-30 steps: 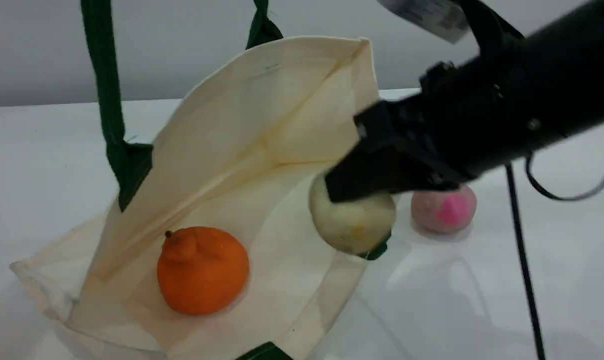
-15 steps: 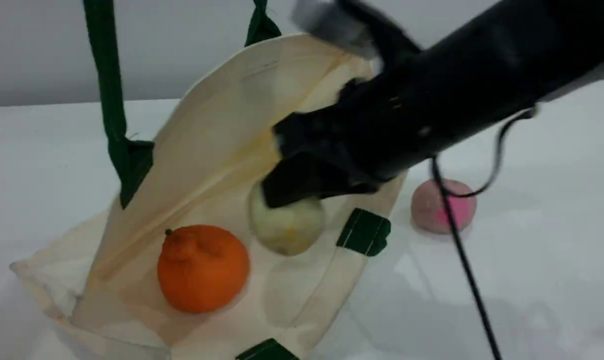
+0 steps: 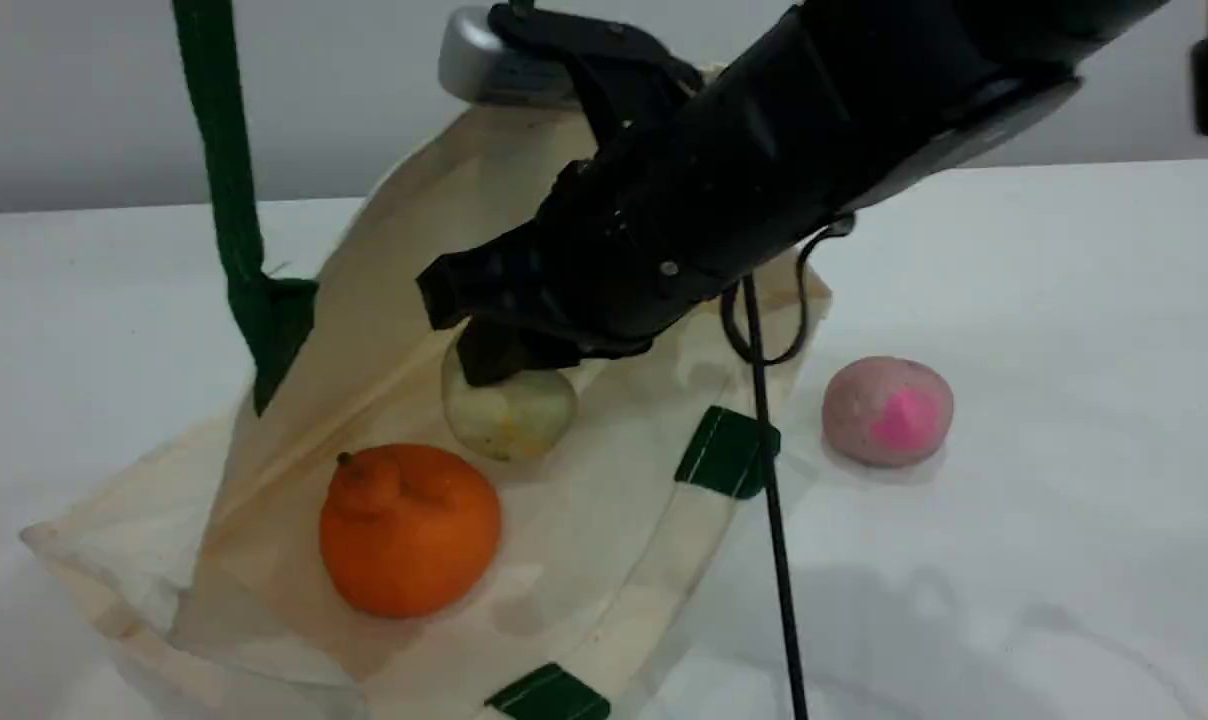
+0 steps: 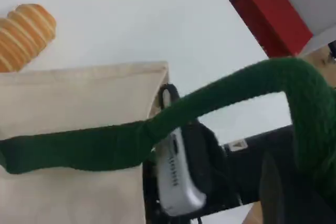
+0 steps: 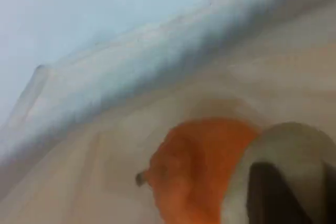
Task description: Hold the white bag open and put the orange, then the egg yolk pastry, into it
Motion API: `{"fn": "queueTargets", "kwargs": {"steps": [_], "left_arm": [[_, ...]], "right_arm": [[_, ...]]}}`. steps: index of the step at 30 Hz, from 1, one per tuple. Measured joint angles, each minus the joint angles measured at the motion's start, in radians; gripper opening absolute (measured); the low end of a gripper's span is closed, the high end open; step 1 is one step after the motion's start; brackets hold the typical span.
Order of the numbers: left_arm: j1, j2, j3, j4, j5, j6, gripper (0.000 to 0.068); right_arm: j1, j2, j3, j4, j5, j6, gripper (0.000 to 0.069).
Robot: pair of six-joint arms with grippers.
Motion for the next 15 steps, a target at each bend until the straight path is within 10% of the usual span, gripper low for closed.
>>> {"fn": "queueTargets", "kwargs": {"steps": [15], "left_arm": [[0.0,0.0,0.0,0.003,0.001,0.0,0.0064]], "right_arm": [[0.0,0.055,-0.096,-0.005,0.011,0.0,0.0128]]}}
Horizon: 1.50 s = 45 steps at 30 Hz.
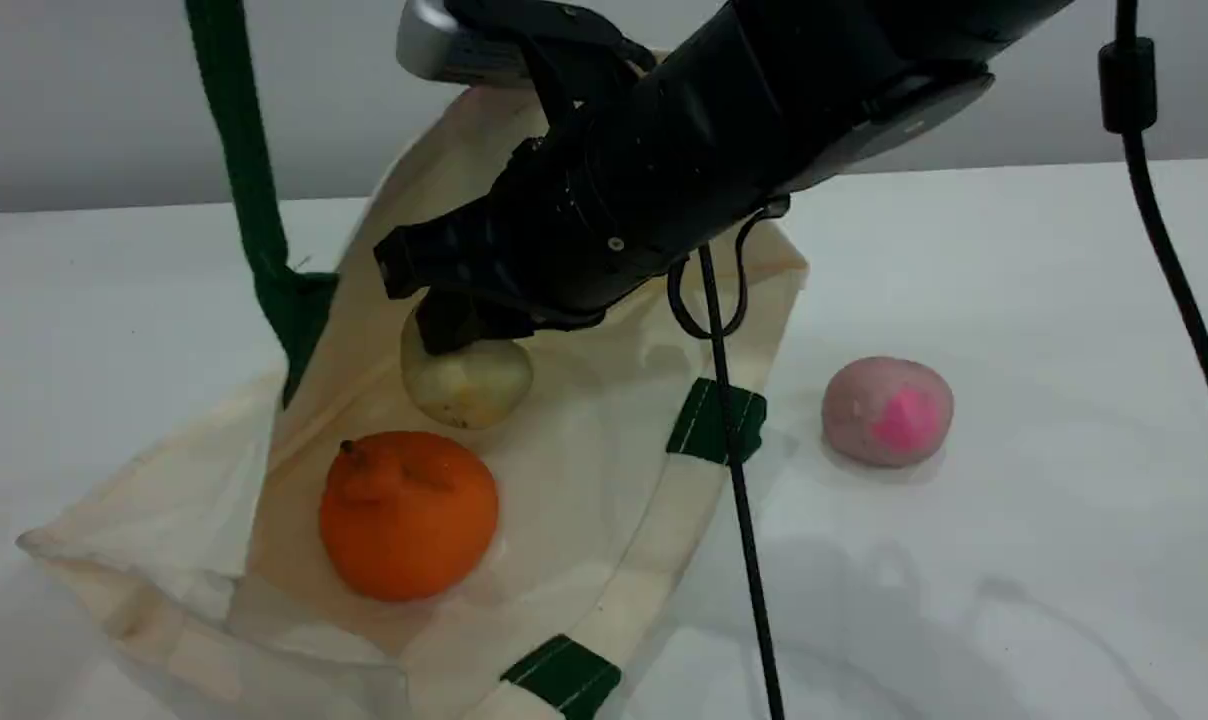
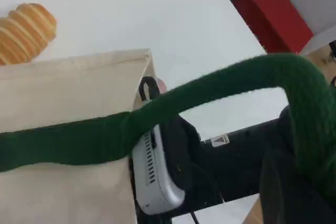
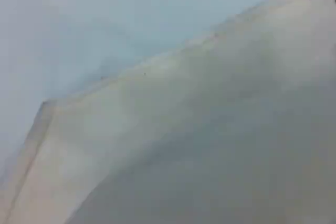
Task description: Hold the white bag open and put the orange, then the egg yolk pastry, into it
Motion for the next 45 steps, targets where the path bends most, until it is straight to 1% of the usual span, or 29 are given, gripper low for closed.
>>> {"fn": "queueTargets", "kwargs": {"steps": [2,5,10,14,16,18,22,24,26,27,29,32,34,37,39,42,45], "left_arm": [[0.0,0.001,0.0,0.002,0.0,0.0,0.0064],[0.0,0.001,0.0,0.005,0.001,0.0,0.0064],[0.0,0.001,0.0,0.008,-0.005,0.003,0.0064],[0.0,0.002,0.0,0.042,-0.032,0.022,0.0064],[0.0,0.004,0.0,0.064,-0.041,0.022,0.0064],[0.0,0.012,0.0,0.076,-0.047,0.022,0.0064],[0.0,0.041,0.0,0.091,-0.052,0.022,0.0068],[0.0,0.059,0.0,0.119,-0.053,0.022,0.0076],[0.0,0.078,0.0,0.156,-0.045,0.022,0.0099],[0.0,0.087,0.0,0.177,-0.039,0.022,0.0115],[0.0,0.102,0.0,0.215,-0.026,0.022,0.0168],[0.0,0.104,0.001,0.265,0.002,0.02,0.0278],[0.0,0.102,0.001,0.271,0.031,0.02,0.0353],[0.0,0.102,0.001,0.271,0.06,0.019,0.0455],[0.0,0.097,0.002,0.271,0.072,0.019,0.0493],[0.0,0.072,0.002,0.272,0.095,0.015,0.0514],[0.0,0.023,0.002,0.267,0.099,0.015,0.0517]], "right_arm": [[0.0,0.0,0.0,0.0,0.0,0.0,0.0134],[0.0,0.0,0.0,0.0,0.009,0.0,0.0187],[0.0,-0.001,0.001,0.001,0.014,0.0,0.0377],[-0.001,-0.043,0.02,0.001,0.037,0.013,0.0483],[-0.001,-0.078,0.039,-0.03,0.017,0.041,0.0512],[-0.001,-0.122,0.064,-0.092,-0.012,0.083,0.0524],[-0.002,-0.221,0.131,-0.218,-0.054,0.164,0.0528],[-0.002,-0.274,0.17,-0.265,-0.064,0.192,0.0528],[-0.002,-0.33,0.213,-0.291,-0.063,0.2,0.0529],[-0.002,-0.363,0.231,-0.301,-0.063,0.209,0.053],[-0.002,-0.423,0.268,-0.304,-0.062,0.218,0.0529],[-0.002,-0.526,0.321,-0.328,-0.059,0.238,0.0529],[-0.002,-0.59,0.346,-0.361,-0.04,0.269,0.0529],[-0.004,-0.687,0.376,-0.446,0.018,0.359,0.0529],[-0.022,-0.749,0.377,-0.535,0.09,0.457,0.0529],[-0.06,-0.829,0.377,-0.716,0.22,0.633,0.0529],[-0.097,-0.901,0.377,-0.94,0.376,0.83,0.0529]]}}
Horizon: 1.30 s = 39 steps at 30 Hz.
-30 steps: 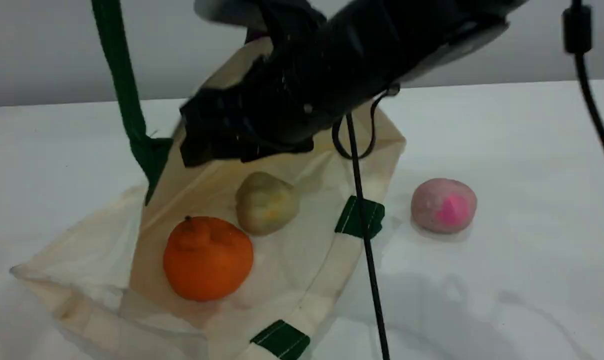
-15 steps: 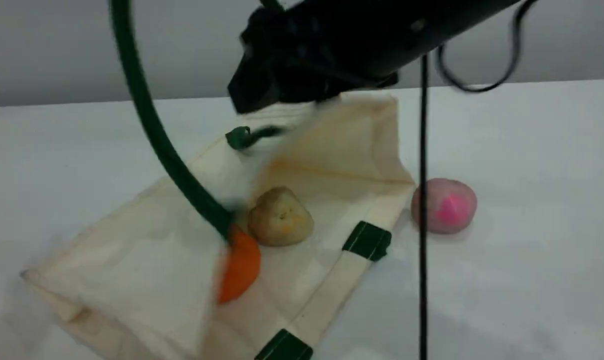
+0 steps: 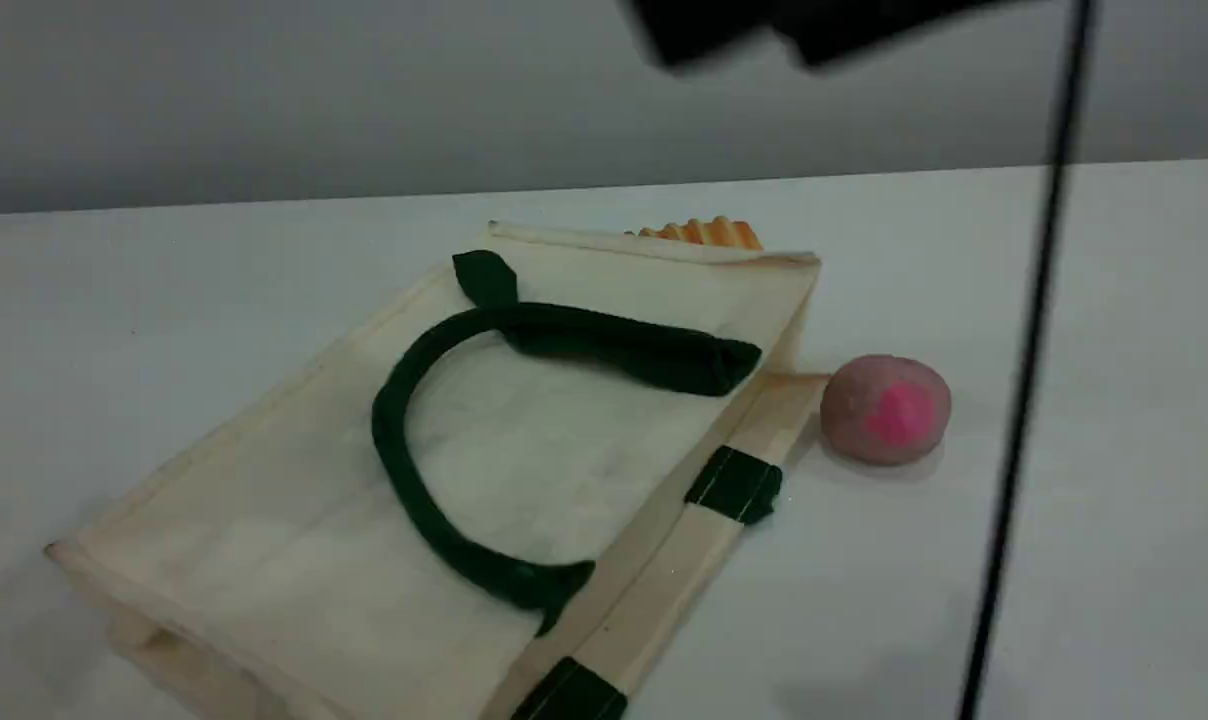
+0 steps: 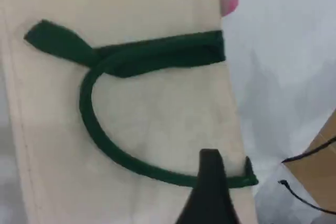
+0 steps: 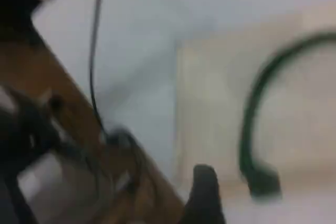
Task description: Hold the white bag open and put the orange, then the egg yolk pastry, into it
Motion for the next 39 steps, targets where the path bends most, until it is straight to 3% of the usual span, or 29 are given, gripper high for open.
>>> {"fn": "queueTargets", "kwargs": {"steps": [5,10,13,16,20,25,33,39], "left_arm": [[-0.035,-0.107,0.0,-0.019,0.011,0.0,0.0517],[-0.121,-0.209,0.0,0.033,0.034,-0.001,0.0519],[-0.189,-0.27,0.0,0.083,0.034,-0.039,0.0519],[-0.228,-0.336,0.0,0.15,0.034,-0.118,0.0519],[-0.23,-0.427,0.042,0.209,0.033,-0.261,0.0519],[-0.23,-0.57,0.185,0.211,0.032,-0.363,0.0519],[-0.23,-0.885,0.477,0.215,0.027,-0.382,0.0519],[-0.228,-1.132,0.662,0.257,-0.048,-0.382,0.0519]], "right_arm": [[-0.006,-0.117,0.0,-0.34,0.251,0.325,0.0529],[-0.006,-0.233,0.004,-0.627,0.48,0.586,0.0529],[-0.006,-0.328,0.004,-0.748,0.536,0.712,0.0529],[-0.006,-0.447,0.004,-0.812,0.541,0.802,0.0529],[-0.006,-0.608,0.021,-0.843,0.543,0.84,0.0529],[-0.006,-0.815,0.104,-0.861,0.543,0.848,0.0529],[-0.006,-1.05,0.283,-0.891,0.443,0.836,0.0529],[-0.006,-1.071,0.295,-0.972,0.387,0.834,0.0529]]}}
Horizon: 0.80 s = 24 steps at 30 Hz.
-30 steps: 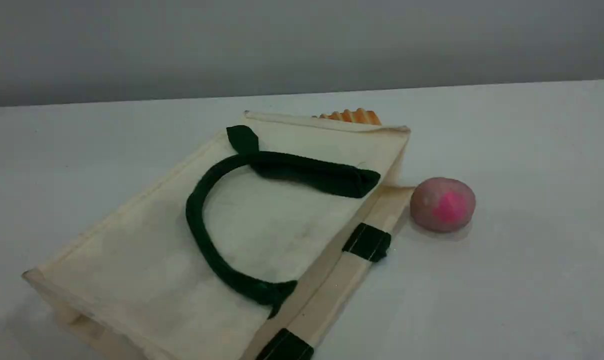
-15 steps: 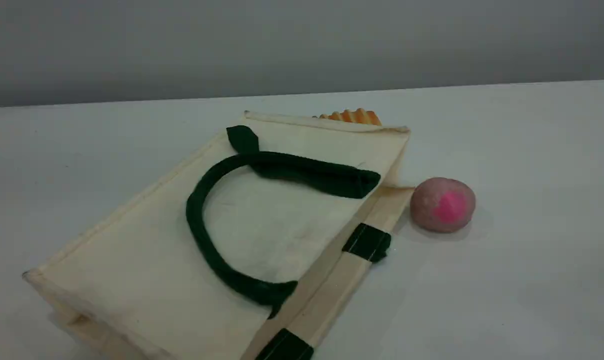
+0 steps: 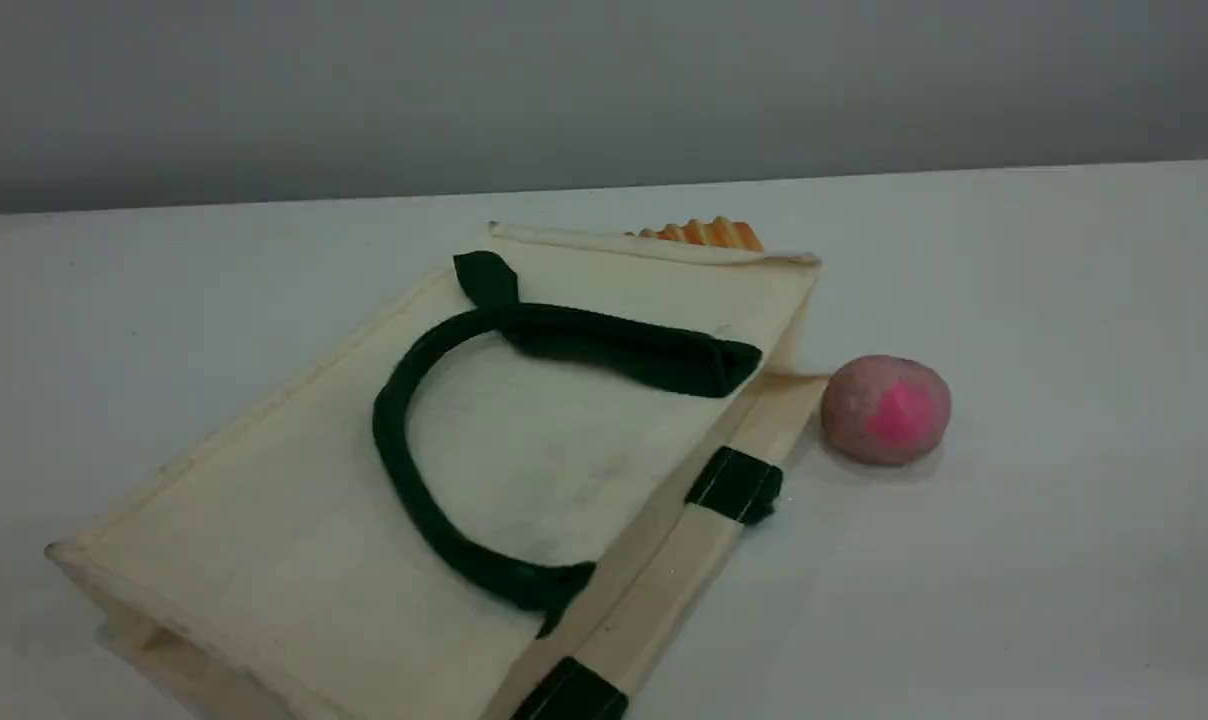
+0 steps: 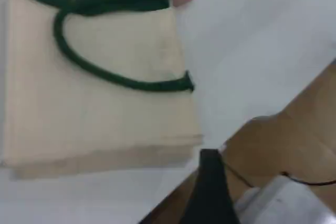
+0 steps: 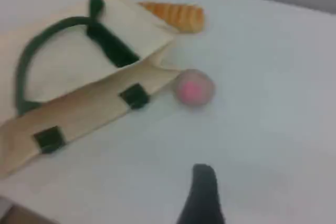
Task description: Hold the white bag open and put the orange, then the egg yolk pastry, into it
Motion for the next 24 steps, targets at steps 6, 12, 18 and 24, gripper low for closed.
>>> {"fn": "queueTargets", "kwargs": {"steps": [6,12,18,24], "left_arm": [[0.0,-0.217,0.161,0.134,-0.005,-0.008,0.0512],[0.001,-0.341,0.267,0.226,-0.06,-0.098,0.0491],[0.001,-0.345,0.27,0.258,-0.065,-0.141,0.0485],[0.001,-0.345,0.27,0.258,-0.064,-0.14,0.0485]], "right_arm": [[0.0,0.001,0.0,0.017,-0.023,0.004,0.0529],[0.0,0.001,-0.001,0.016,-0.025,0.004,0.0529],[0.0,0.001,-0.001,0.043,-0.018,0.004,0.0529],[0.0,0.001,-0.001,0.043,-0.019,0.004,0.0529]]}}
